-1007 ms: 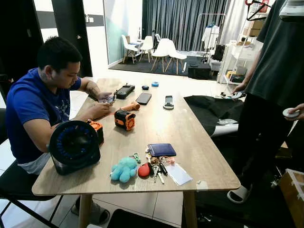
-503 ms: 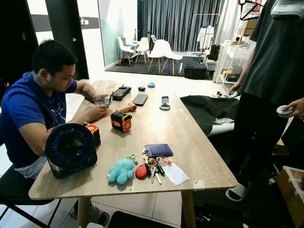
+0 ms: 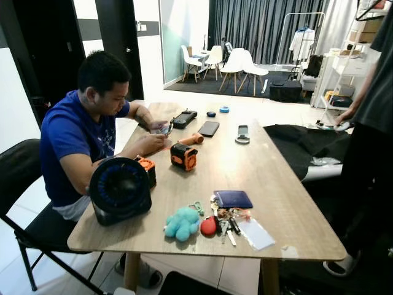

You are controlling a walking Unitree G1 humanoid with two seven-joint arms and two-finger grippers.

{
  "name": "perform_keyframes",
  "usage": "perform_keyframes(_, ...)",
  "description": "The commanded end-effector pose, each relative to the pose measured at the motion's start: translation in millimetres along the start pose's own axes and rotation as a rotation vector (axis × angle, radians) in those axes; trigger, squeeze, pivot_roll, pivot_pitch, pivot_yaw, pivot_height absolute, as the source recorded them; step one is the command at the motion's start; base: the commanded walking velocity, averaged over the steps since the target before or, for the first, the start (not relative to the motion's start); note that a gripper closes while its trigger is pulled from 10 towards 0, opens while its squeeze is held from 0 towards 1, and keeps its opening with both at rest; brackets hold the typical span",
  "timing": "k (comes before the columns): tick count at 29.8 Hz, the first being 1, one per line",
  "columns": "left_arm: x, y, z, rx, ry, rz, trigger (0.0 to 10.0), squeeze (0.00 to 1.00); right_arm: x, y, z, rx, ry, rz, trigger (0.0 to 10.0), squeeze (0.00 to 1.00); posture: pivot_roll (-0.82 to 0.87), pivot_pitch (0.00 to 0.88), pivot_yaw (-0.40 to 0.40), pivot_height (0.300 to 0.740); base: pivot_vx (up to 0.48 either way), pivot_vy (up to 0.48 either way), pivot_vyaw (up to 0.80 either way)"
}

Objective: Hang keys on a hook

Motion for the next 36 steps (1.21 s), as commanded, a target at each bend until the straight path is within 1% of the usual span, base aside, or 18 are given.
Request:
perform_keyframes(1, -2.0, -7.2, 1.2, 0.014, -0.005, -0.019, 10.0, 0.00, -0.3, 0.9, 1.4, -0.009, 0.003, 0.003, 10.0, 0.00, 0.06, 0.015, 0.004, 0.740, 0.000, 0.000, 0.80)
perform_keyframes(17, -3.1, -8.4, 0.1, 0.007, -0.004, -0.015, 10.0, 0.00, -0.5, -0.7, 1.0, -0.018, 0.005, -0.004, 10.0, 0.00, 0.06, 0.014, 0.003, 0.740, 0.000, 0.000, 0.80)
perform_keyframes(21, -3.7, -9.0, -0.2, 0.001, -0.005, -0.012, 10.0, 0.00, -0.8, -0.8, 1.3, 0.001, 0.002, 0.005, 10.0, 0.00, 0.06, 0.014, 0.003, 0.740, 0.000, 0.000, 0.00)
perform_keyframes(36, -4.2, -9.6, 0.4, -0.005, -0.012, -0.010, 10.0, 0.00, -1.2, -1.8, -0.2, -0.004, 0.007, 0.007, 10.0, 0.00, 0.06, 0.006, 0.003, 0.740, 0.000, 0.000, 0.00)
Point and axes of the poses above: a point about 5 cm out from each wrist's last joint towards the gripper, its own x axis pointing out of the wrist towards the gripper, its own y axis along the axis of the wrist's last joint, z = x × y, the point moved 5 cm from there along x, pointing out of the wrist towards the gripper, and after that the axes turned 5 degrees about x, right-handed, at the moved point
